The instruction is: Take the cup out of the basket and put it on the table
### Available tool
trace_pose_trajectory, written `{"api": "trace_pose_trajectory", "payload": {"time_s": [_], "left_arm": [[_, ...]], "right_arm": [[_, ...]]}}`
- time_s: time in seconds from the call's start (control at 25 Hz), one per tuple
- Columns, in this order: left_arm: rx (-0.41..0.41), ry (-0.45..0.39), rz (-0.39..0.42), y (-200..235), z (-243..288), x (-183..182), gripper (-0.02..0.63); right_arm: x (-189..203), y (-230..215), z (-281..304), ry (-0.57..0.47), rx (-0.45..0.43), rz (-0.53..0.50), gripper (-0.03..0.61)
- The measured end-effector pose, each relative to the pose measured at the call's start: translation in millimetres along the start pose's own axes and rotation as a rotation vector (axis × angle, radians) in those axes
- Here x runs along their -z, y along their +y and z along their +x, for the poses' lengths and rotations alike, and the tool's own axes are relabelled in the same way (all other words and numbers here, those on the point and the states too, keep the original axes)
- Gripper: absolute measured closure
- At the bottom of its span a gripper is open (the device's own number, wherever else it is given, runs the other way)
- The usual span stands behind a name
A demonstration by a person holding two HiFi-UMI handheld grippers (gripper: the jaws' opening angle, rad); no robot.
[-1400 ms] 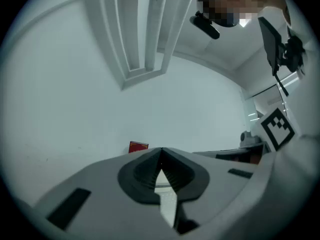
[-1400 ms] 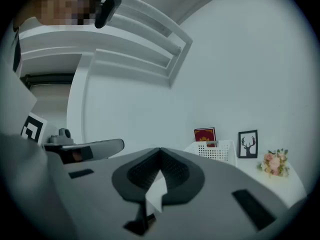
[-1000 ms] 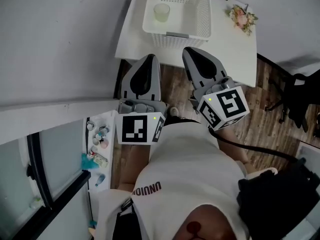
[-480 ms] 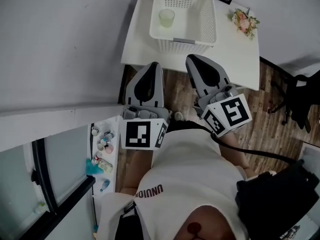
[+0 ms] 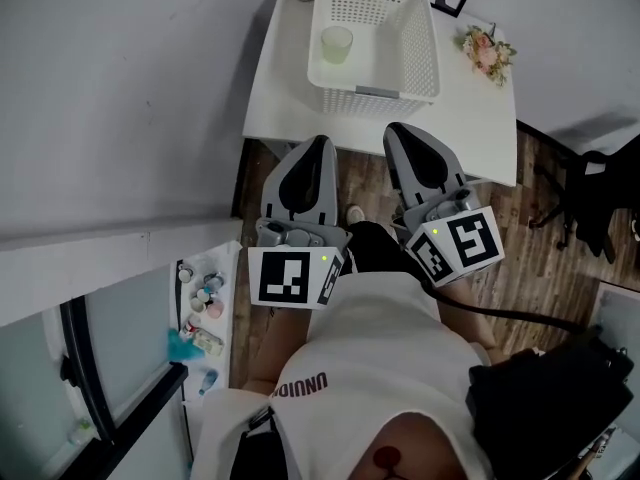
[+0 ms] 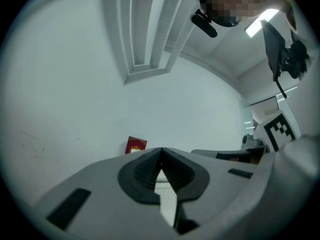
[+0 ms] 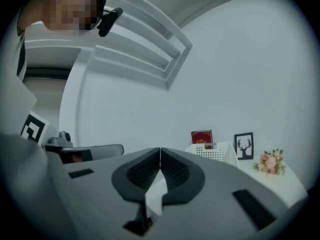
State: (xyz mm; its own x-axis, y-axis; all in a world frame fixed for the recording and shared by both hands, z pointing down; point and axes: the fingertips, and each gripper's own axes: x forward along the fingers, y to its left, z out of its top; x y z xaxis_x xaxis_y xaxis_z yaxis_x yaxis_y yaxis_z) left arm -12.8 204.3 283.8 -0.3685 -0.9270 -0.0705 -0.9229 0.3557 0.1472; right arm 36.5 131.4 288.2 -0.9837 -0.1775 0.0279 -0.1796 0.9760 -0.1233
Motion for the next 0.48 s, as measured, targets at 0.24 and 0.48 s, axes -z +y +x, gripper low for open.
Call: {"api": "trace_pose_trajectory", "payload": {"time_s": [0.24,0.48], "left_arm": [[-0.053,-0.006,-0.001,16,16,0,0.601],[-0.080,-0.023,-0.043,23,54,-7,0.601]], "right_arm": [[-4,-23,17,-0.010,-0.001,0.007,0.558],[-17,-54,48,-0.026,-0.040,0.006,0.558]]}}
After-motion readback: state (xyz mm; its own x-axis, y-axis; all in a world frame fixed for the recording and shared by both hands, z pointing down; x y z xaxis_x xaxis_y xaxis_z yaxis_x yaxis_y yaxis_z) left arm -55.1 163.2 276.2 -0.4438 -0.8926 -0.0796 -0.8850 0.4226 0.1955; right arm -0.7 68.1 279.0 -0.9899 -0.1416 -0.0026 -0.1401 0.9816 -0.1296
